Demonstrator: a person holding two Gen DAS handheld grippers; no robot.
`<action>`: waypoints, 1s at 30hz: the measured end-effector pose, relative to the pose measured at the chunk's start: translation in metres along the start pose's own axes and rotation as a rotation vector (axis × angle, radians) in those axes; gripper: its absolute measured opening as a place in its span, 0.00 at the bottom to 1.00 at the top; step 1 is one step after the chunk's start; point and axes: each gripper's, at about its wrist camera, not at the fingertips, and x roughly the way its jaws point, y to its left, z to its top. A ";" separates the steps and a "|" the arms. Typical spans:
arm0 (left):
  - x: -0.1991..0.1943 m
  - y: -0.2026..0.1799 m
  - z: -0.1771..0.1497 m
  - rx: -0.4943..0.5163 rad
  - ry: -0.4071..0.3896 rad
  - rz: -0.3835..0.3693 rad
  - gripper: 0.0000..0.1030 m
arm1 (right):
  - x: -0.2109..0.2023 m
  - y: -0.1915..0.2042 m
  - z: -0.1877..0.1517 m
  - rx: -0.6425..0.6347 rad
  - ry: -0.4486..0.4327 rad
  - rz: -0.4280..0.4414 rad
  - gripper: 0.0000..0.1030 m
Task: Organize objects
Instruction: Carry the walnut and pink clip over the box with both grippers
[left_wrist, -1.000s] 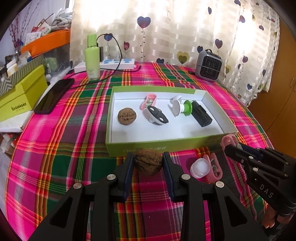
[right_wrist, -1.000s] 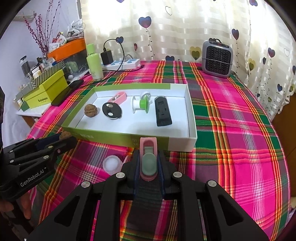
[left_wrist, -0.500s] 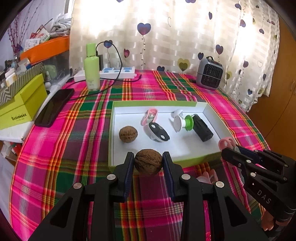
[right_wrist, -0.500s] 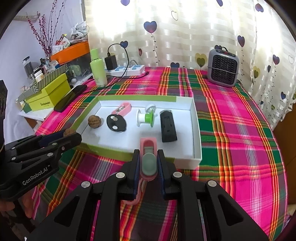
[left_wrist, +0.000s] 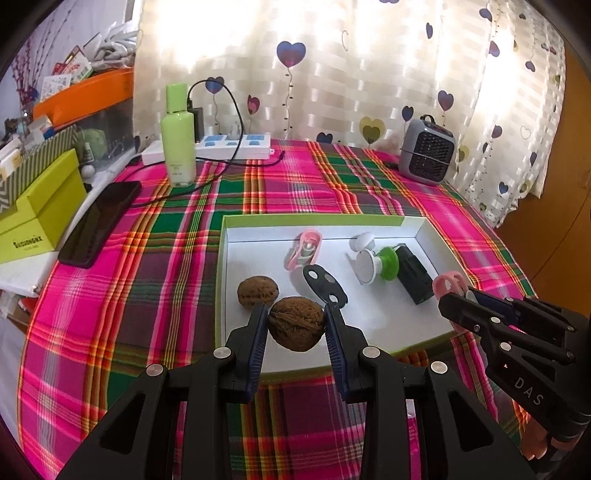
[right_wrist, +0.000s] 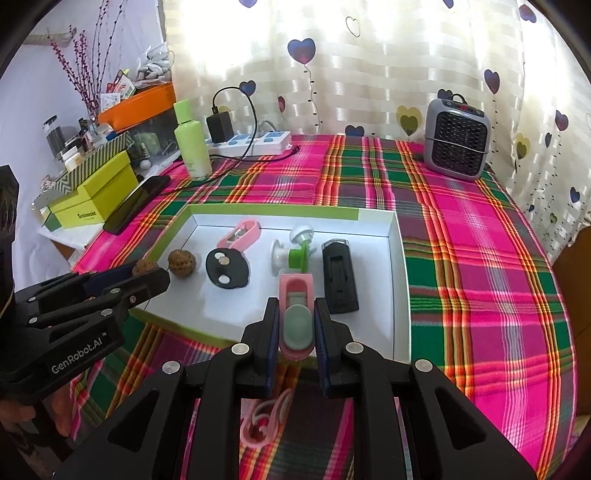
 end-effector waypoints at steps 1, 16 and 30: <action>0.001 0.000 0.001 -0.001 0.002 0.001 0.28 | 0.001 0.000 0.001 -0.001 0.001 0.002 0.18; 0.021 0.007 0.018 -0.009 0.015 0.005 0.29 | 0.025 0.001 0.010 -0.019 0.053 0.038 0.18; 0.049 0.014 0.036 -0.017 0.040 0.007 0.29 | 0.052 0.002 0.012 -0.037 0.110 0.068 0.18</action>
